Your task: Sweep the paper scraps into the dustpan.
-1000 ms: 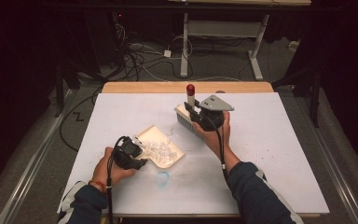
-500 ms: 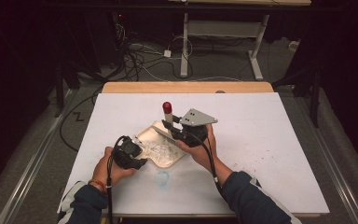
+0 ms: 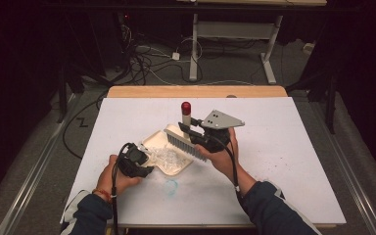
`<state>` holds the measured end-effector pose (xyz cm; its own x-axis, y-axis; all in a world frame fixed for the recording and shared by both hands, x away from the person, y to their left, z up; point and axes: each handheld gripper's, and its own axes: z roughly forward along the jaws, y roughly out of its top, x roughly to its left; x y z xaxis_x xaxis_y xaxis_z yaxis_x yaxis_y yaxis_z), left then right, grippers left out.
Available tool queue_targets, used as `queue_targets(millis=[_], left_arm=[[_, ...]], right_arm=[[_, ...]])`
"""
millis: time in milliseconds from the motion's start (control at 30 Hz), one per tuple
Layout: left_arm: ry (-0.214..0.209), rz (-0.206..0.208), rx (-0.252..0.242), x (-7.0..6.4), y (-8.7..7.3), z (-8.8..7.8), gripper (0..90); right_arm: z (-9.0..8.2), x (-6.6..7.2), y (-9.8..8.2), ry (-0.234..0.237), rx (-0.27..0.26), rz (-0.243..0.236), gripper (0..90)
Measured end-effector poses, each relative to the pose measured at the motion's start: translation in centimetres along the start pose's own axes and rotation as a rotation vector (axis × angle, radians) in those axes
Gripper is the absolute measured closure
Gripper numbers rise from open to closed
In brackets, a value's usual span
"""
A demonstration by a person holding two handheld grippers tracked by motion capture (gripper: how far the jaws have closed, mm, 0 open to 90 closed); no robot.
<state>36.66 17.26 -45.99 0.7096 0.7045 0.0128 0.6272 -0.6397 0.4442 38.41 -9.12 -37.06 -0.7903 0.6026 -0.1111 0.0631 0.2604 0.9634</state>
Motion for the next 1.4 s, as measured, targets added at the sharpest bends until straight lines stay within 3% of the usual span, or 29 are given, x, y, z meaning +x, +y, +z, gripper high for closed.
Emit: queue_targets(millis=[167, 333, 500, 533, 700, 833, 1000, 1100, 1300, 1400], left_arm=[[0.009, -0.005, -0.002, 0.0, 0.0, -0.2, 63.4], [0.016, 0.01, 0.01, 0.0, -0.5, -0.7, 63.4], [0.02, 0.019, 0.024, 0.2, -1.7, -1.7, 63.4], [0.023, 0.027, 0.031, 0.0, -2.0, -2.0, 63.4], [0.02, 0.069, 0.053, -1.1, -2.8, -2.8, 63.4], [0.022, 0.097, 0.059, -2.4, -2.9, -3.1, 63.3], [-0.012, 0.137, 0.072, -3.6, -3.0, -3.1, 63.4], [-0.018, 0.147, 0.085, -3.9, -2.9, -2.9, 63.4], [-0.025, 0.143, 0.091, -4.1, -2.7, -2.8, 63.4], [-0.028, 0.143, 0.095, -4.2, -2.7, -2.6, 63.4]], right_arm=[[-1.2, -0.9, 0.0, -0.025, 0.008, 0.006, 70.1], [-3.1, -1.8, -0.7, -0.015, 0.026, 0.033, 70.1], [-5.5, -2.3, -1.5, -0.046, 0.042, 0.017, 70.1], [-6.5, -2.5, -1.9, -0.06, 0.039, 0.02, 70.1], [-7.8, -2.3, -2.8, -0.085, 0.063, 0.016, 70.1], [-8.6, -1.9, -3.2, -0.13, 0.093, -0.026, 70.1], [-10.4, -2.0, -3.5, -0.16, 0.083, -0.029, 70.1], [-11.1, -2.3, -3.8, -0.202, 0.088, -0.044, 70.1], [-12.2, -2.6, -4.4, -0.236, 0.099, -0.039, 70.2], [-12.2, -2.3, -4.7, -0.225, 0.119, -0.033, 70.1]])
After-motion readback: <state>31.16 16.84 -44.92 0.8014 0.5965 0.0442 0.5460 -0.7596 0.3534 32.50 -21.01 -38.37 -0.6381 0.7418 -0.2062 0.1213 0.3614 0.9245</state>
